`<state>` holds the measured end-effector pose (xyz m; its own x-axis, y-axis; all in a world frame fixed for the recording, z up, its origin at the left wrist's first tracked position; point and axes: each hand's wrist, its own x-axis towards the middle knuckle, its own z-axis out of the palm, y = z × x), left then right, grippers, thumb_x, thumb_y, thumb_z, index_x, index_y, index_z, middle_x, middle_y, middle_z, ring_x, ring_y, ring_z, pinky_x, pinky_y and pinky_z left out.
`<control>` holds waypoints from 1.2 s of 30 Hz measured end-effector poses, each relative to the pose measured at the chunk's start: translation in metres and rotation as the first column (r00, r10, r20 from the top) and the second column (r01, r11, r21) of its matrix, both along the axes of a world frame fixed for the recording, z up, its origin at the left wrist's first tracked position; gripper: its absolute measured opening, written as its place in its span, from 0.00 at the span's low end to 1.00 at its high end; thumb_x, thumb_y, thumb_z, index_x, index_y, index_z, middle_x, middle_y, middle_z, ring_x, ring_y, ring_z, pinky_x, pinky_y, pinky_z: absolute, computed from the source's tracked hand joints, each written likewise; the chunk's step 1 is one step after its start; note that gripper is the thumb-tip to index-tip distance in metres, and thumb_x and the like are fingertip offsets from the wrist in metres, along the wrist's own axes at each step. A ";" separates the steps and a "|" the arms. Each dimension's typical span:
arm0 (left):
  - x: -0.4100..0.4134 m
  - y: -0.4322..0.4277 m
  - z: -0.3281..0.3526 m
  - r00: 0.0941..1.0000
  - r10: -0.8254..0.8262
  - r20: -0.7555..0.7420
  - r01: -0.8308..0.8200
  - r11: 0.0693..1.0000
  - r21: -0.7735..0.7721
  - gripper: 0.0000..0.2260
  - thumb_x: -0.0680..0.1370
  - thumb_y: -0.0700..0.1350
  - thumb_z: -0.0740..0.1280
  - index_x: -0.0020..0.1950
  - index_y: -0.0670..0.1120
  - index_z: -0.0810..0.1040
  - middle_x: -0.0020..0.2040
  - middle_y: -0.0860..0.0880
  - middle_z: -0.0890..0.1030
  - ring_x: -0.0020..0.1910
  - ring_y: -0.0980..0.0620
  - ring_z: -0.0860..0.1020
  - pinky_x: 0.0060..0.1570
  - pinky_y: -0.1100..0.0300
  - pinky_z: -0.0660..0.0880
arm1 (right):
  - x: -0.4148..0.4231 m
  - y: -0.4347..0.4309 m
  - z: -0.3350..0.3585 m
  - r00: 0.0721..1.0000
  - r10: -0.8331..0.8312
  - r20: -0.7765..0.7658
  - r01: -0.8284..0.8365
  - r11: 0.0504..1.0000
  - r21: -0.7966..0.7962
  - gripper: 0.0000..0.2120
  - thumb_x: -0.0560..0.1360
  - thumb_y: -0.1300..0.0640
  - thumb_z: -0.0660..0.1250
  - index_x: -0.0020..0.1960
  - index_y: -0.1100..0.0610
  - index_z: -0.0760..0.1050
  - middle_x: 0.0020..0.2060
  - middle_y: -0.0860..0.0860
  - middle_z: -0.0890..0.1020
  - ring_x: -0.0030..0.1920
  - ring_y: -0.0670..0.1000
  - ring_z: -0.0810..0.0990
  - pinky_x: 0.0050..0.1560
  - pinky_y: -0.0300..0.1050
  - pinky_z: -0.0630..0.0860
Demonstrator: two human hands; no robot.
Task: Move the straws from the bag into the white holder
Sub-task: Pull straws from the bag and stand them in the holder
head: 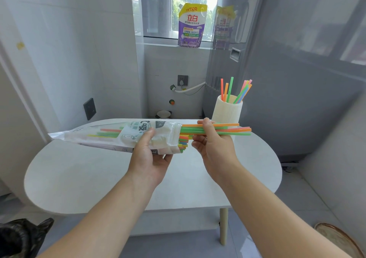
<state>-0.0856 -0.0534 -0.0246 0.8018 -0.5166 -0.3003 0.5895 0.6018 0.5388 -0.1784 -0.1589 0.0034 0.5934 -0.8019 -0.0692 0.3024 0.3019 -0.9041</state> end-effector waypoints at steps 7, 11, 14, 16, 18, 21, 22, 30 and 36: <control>0.004 -0.001 -0.003 1.000 0.003 -0.023 -0.004 1.000 -0.025 0.14 0.78 0.45 0.72 0.63 0.51 0.78 0.44 0.47 0.89 0.44 0.49 0.88 0.38 0.52 0.84 | -0.009 -0.014 0.007 1.000 0.006 -0.028 -0.011 0.985 -0.172 0.11 0.81 0.52 0.67 0.53 0.60 0.79 0.33 0.51 0.85 0.33 0.47 0.85 0.37 0.40 0.82; 0.010 0.002 -0.003 0.998 0.020 -0.055 -0.022 0.999 -0.040 0.10 0.78 0.45 0.72 0.59 0.48 0.80 0.43 0.46 0.89 0.39 0.49 0.88 0.36 0.54 0.84 | -0.014 -0.024 0.016 0.999 -0.032 -0.018 0.027 0.970 -0.240 0.11 0.81 0.53 0.67 0.50 0.60 0.79 0.34 0.52 0.82 0.32 0.47 0.82 0.35 0.40 0.81; 0.015 0.003 -0.003 0.997 0.036 -0.069 -0.039 0.998 -0.041 0.12 0.79 0.45 0.71 0.61 0.46 0.80 0.40 0.47 0.88 0.37 0.50 0.88 0.35 0.55 0.83 | -0.022 -0.034 0.027 0.998 -0.055 0.002 0.053 0.953 -0.297 0.10 0.82 0.54 0.66 0.46 0.59 0.80 0.31 0.49 0.82 0.30 0.47 0.81 0.33 0.40 0.80; 0.018 0.004 -0.001 0.996 0.050 -0.073 -0.053 0.998 -0.041 0.14 0.79 0.46 0.71 0.64 0.46 0.80 0.43 0.46 0.88 0.38 0.49 0.88 0.35 0.55 0.83 | -0.029 -0.042 0.036 0.998 -0.066 0.025 0.070 0.945 -0.319 0.10 0.82 0.54 0.66 0.47 0.59 0.80 0.30 0.49 0.81 0.29 0.47 0.81 0.32 0.39 0.80; 0.020 0.005 0.000 0.995 0.059 -0.076 -0.063 0.997 -0.041 0.16 0.79 0.46 0.71 0.66 0.46 0.79 0.48 0.46 0.87 0.41 0.49 0.87 0.36 0.55 0.84 | -0.038 -0.049 0.045 0.997 -0.069 0.027 0.074 0.939 -0.335 0.11 0.82 0.53 0.66 0.47 0.59 0.80 0.30 0.49 0.81 0.29 0.46 0.80 0.32 0.39 0.80; 0.023 0.005 0.001 0.994 0.064 -0.083 -0.067 0.997 -0.037 0.16 0.79 0.47 0.71 0.67 0.46 0.79 0.51 0.47 0.86 0.45 0.50 0.85 0.37 0.57 0.84 | -0.050 -0.059 0.054 0.998 -0.069 0.007 0.067 0.934 -0.351 0.12 0.82 0.53 0.65 0.45 0.58 0.80 0.30 0.49 0.82 0.30 0.47 0.80 0.32 0.40 0.80; 0.024 0.005 0.000 0.994 0.066 -0.088 -0.070 0.997 -0.036 0.16 0.79 0.47 0.71 0.66 0.46 0.79 0.51 0.47 0.86 0.46 0.50 0.85 0.36 0.58 0.83 | -0.054 -0.061 0.057 0.997 -0.073 -0.001 0.068 0.932 -0.355 0.12 0.82 0.52 0.65 0.46 0.58 0.80 0.30 0.49 0.82 0.31 0.47 0.81 0.33 0.40 0.80; 0.021 -0.003 -0.005 0.994 0.059 -0.096 -0.061 0.998 -0.022 0.12 0.79 0.46 0.71 0.62 0.47 0.79 0.48 0.47 0.86 0.39 0.51 0.87 0.34 0.57 0.83 | -0.078 -0.081 0.079 0.981 -0.194 0.011 0.181 0.893 -0.413 0.12 0.82 0.51 0.66 0.45 0.57 0.80 0.29 0.47 0.84 0.31 0.46 0.83 0.33 0.38 0.80; 0.018 -0.009 -0.008 0.994 0.050 -0.098 -0.052 0.998 -0.022 0.16 0.79 0.46 0.71 0.67 0.47 0.78 0.51 0.47 0.85 0.41 0.51 0.87 0.34 0.57 0.83 | -0.090 -0.092 0.093 0.969 -0.247 0.007 0.223 0.863 -0.454 0.11 0.81 0.50 0.67 0.46 0.56 0.80 0.31 0.46 0.84 0.33 0.46 0.84 0.35 0.39 0.81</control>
<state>-0.0679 -0.0629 -0.0328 0.7948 -0.4842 -0.3659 0.6068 0.6446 0.4650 -0.2688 -0.2513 0.0964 0.3884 -0.8691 0.3063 0.2644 -0.2134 -0.9405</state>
